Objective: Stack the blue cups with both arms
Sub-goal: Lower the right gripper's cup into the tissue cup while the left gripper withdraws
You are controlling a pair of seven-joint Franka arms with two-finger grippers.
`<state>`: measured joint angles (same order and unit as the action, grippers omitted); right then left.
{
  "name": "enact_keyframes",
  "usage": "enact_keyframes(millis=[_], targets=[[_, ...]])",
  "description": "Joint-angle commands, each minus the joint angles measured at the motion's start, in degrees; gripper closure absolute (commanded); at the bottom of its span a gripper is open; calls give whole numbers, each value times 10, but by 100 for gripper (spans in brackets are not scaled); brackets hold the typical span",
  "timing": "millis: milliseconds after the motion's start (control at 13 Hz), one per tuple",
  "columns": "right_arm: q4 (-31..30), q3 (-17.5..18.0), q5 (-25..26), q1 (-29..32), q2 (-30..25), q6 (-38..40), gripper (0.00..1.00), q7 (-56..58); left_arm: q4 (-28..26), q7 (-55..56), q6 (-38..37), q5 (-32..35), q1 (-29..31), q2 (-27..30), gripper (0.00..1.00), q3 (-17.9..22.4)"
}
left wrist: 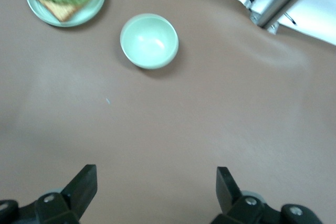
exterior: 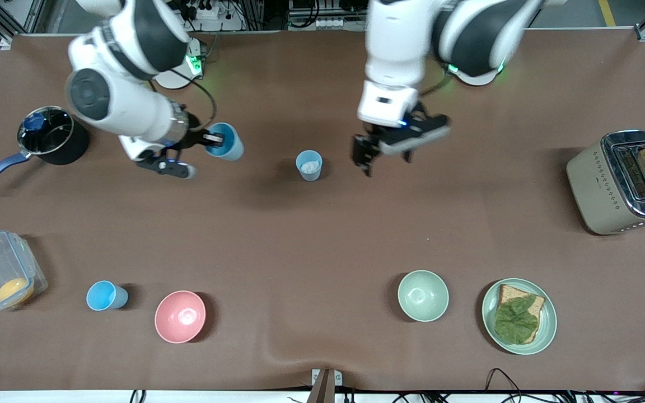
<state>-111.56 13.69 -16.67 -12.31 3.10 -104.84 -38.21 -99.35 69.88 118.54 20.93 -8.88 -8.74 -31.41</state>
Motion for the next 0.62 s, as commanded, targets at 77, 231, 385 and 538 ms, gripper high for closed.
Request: enact_keyframes(millis=[77, 231, 385, 538], targets=[[-61, 56, -1, -27, 7, -115, 100, -96, 14, -209, -27, -126, 82, 43, 0, 25], [-63, 56, 11, -69, 33, -156, 100, -154, 16, -340, -78, -165, 77, 70, 0, 94], [-61, 56, 47, -99, 66, -199, 100, -208, 49, -439, -160, -168, 95, 79, 0, 125], [-60, 56, 59, -114, 108, -248, 100, -248, 91, -525, -231, -171, 91, 86, 0, 178]])
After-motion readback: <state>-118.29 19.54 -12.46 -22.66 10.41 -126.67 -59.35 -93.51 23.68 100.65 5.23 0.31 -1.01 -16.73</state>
